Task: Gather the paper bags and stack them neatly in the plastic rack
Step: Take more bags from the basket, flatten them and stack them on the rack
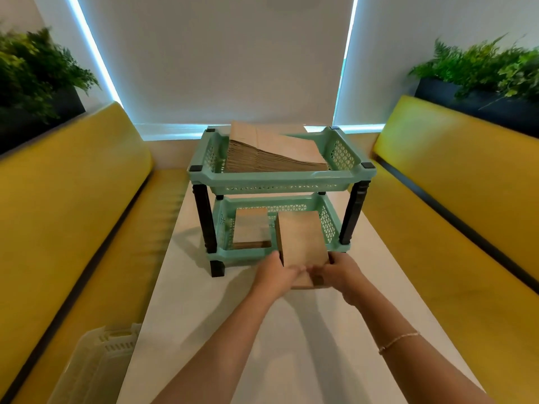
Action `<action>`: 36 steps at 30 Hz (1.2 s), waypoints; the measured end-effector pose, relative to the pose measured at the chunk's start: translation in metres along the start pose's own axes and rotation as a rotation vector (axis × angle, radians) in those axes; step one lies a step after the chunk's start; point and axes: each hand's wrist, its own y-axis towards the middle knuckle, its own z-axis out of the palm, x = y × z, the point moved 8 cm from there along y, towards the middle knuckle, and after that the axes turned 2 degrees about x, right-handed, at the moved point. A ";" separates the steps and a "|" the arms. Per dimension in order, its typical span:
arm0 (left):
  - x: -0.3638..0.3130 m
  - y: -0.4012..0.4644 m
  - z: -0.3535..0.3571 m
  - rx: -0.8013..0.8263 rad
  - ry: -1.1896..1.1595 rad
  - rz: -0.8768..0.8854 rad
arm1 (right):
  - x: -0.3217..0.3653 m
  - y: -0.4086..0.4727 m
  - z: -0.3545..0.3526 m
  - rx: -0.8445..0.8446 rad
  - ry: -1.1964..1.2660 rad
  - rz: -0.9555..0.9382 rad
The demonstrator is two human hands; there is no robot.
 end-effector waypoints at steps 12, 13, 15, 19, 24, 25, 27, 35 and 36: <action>-0.052 0.111 -0.001 -0.014 0.194 -0.125 | 0.058 0.119 -0.009 -0.100 -0.461 0.028; -0.049 0.114 0.002 -0.002 0.219 -0.138 | 0.055 0.122 -0.006 -0.078 -0.494 0.035; -0.042 0.121 0.009 0.014 0.263 -0.150 | 0.050 0.127 0.001 -0.029 -0.493 0.046; -0.030 0.129 0.019 0.019 0.362 -0.189 | 0.049 0.130 0.010 0.018 -0.612 0.009; -0.021 0.131 0.023 -0.044 0.242 -0.271 | 0.053 0.129 0.010 0.001 -0.778 -0.026; -0.024 0.128 0.022 -0.060 0.254 -0.283 | 0.055 0.126 0.011 0.006 -0.795 -0.028; -0.031 0.124 0.016 -0.129 0.247 -0.246 | 0.055 0.125 0.011 0.022 -0.769 -0.032; -0.004 0.128 -0.072 -0.249 0.286 -0.275 | 0.095 0.103 0.020 -0.108 -0.504 -0.118; 0.005 0.126 -0.080 -0.237 0.307 -0.316 | 0.104 0.096 0.034 -0.072 -0.501 -0.176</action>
